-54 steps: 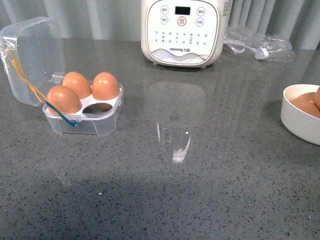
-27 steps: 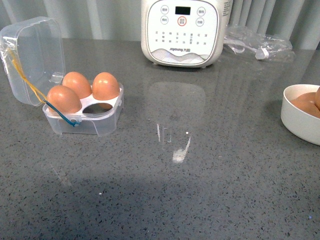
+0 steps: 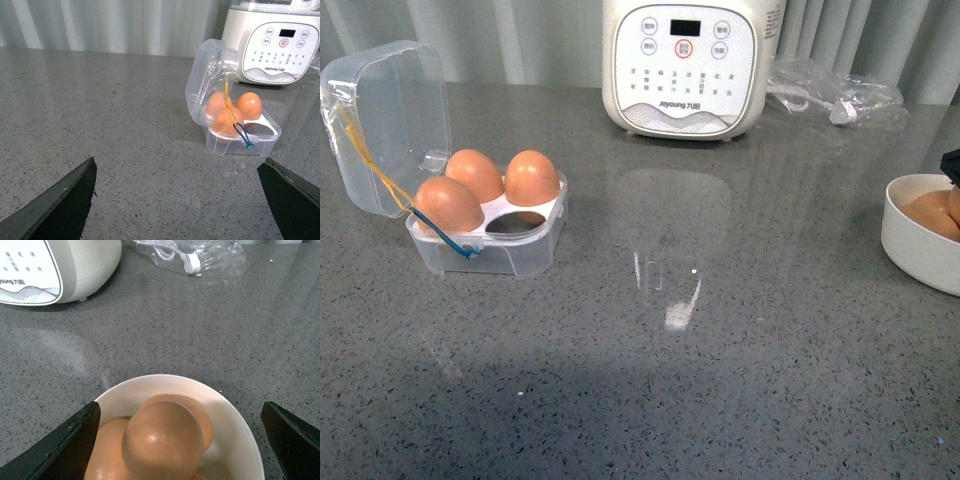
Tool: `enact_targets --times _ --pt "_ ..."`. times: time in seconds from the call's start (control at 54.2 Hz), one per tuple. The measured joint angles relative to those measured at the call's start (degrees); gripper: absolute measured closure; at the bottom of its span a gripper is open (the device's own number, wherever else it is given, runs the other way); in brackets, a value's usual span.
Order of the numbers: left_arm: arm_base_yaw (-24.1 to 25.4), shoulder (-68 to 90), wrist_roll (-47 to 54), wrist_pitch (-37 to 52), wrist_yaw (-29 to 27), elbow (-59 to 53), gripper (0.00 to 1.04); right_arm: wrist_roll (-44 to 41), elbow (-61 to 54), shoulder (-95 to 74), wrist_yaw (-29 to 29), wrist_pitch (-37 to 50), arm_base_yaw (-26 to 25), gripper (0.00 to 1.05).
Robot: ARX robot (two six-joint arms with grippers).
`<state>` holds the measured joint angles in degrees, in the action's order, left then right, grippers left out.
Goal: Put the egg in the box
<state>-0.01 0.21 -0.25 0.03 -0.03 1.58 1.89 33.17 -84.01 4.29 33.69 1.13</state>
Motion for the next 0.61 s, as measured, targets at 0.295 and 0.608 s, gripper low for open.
enact_targets --times 0.295,0.608 --pt "0.0 0.0 0.0 0.0 0.0 0.0 0.07 -0.04 1.14 -1.11 -1.55 -0.83 1.88 0.51" --pt "0.0 0.0 0.0 0.0 0.0 0.0 0.07 5.97 5.97 9.01 -0.66 -6.19 10.34 0.66"
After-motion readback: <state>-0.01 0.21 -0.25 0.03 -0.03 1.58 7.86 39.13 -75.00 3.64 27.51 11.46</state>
